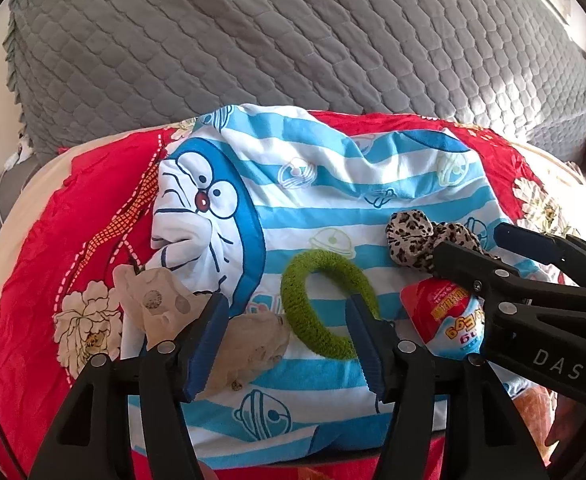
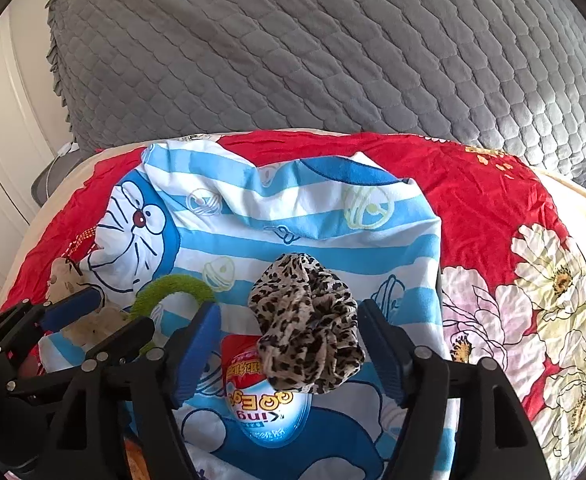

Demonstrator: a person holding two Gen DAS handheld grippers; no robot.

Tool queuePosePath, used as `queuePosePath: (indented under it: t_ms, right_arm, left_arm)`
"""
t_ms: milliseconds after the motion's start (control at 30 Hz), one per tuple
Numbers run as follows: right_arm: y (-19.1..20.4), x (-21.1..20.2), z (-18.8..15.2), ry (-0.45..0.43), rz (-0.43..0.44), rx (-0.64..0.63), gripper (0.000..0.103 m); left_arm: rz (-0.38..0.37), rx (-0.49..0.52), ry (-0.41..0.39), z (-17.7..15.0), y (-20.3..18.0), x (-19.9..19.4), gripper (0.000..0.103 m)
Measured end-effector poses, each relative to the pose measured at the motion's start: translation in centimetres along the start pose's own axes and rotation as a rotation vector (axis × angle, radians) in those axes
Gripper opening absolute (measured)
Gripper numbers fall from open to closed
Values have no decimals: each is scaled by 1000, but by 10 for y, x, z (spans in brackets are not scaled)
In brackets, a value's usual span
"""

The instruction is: Organize objects

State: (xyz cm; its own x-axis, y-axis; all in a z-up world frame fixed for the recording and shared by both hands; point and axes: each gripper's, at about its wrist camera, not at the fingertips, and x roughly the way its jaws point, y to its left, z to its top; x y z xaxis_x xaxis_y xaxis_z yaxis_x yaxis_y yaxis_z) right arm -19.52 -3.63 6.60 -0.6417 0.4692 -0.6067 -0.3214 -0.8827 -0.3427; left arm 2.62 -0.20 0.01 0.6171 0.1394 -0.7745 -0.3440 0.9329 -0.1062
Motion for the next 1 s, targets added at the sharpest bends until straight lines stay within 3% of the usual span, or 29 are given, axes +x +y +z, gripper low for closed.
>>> queuePosePath:
  t_ms: [300, 1000]
  right_arm:
    - [4, -16, -1, -14, 2, -15, 75]
    - [4, -65, -13, -27, 9, -20, 75]
  left_arm:
    - [7, -19, -8, -1, -3, -16, 74]
    - [29, -60, -15, -12, -6, -53, 75]
